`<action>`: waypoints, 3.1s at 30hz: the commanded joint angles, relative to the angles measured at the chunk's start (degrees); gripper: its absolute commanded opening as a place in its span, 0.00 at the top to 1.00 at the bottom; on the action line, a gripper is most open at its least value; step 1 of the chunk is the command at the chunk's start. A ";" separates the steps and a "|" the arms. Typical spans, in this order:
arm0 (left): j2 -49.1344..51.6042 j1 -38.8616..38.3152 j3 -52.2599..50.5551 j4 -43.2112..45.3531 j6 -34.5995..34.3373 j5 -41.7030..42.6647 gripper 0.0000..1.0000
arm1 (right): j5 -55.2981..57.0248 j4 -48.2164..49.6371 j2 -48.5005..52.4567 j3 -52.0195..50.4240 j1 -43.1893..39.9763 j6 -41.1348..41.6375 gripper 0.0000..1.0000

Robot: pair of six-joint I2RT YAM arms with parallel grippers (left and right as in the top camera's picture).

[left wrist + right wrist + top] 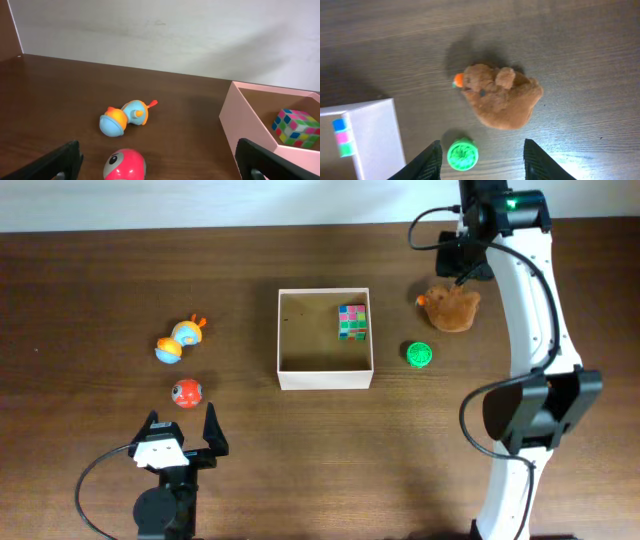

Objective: Pack container
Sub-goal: 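Move the right gripper over the brown plush bear, then lower the right gripper and grasp the brown plush bear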

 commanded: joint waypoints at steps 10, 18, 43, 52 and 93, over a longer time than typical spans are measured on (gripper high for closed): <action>-0.55 0.28 -0.07 -0.26 0.90 -0.20 0.01 | 0.28 4.15 9.03 0.09 -2.51 -0.20 0.50; -0.55 0.28 -0.07 -0.26 0.90 -0.20 0.01 | 0.31 7.98 9.40 0.09 -3.74 -1.22 0.50; -0.55 0.28 -0.07 -0.26 0.90 -0.20 0.01 | 0.26 10.25 16.13 0.09 -4.52 -1.22 0.58; -0.55 0.28 -0.07 -0.26 0.90 -0.20 0.01 | 0.09 10.12 16.90 0.11 -4.48 -1.22 0.82; -0.55 0.28 -0.07 -0.26 0.90 -0.20 0.01 | 0.28 4.50 13.44 6.93 -4.48 -2.56 0.96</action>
